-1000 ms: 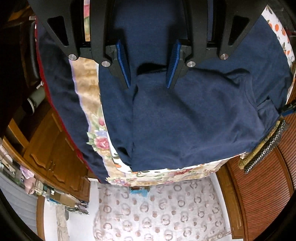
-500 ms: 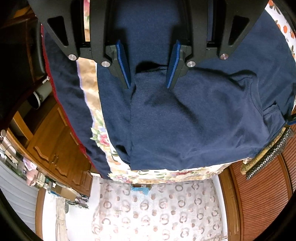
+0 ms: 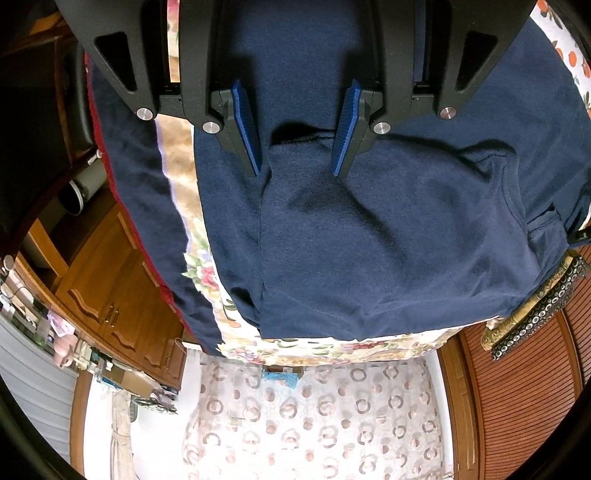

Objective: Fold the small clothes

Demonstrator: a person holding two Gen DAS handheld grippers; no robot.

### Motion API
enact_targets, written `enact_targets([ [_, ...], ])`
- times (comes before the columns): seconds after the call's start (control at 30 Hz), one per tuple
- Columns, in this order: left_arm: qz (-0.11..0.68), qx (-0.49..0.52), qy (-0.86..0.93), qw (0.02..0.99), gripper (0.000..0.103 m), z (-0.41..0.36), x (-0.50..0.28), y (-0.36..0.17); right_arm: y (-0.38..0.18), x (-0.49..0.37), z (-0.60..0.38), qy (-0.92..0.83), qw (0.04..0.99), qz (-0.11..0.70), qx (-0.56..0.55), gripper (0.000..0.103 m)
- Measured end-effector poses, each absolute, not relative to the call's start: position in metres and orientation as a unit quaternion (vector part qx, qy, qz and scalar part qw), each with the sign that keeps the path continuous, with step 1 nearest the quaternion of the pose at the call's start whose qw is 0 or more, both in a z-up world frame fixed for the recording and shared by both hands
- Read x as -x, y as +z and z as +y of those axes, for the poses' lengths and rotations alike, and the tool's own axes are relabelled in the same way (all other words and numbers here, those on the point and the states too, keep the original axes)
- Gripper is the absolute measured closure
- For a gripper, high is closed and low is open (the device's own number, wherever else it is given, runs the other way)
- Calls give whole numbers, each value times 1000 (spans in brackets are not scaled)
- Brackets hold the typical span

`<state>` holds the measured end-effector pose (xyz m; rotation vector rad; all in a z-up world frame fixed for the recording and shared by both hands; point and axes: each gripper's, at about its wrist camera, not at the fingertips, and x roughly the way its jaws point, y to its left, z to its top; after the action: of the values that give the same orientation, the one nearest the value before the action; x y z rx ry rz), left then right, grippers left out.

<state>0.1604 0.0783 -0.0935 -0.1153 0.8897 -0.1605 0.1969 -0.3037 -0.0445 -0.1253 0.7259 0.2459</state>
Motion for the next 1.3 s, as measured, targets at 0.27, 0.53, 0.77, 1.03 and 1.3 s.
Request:
enact_targets([
  [0.27, 414, 47, -92, 904, 48, 62, -145, -83, -45, -197, -303, 120, 926, 354, 61, 62],
  [0.53, 418, 52, -115, 899, 48, 56, -130, -85, -45, -196, -303, 120, 926, 354, 61, 62],
  [0.77, 410, 39, -135, 901, 48, 42, -127, -74, -45, -196, -303, 120, 926, 353, 61, 62],
  [1.03, 439, 55, -86, 893, 48, 52, -161, -95, -45, -196, -303, 120, 926, 353, 61, 62],
  [1.3, 429, 64, -96, 896, 97, 55, -179, -90, -43, -197, -303, 125, 925, 354, 62, 71],
])
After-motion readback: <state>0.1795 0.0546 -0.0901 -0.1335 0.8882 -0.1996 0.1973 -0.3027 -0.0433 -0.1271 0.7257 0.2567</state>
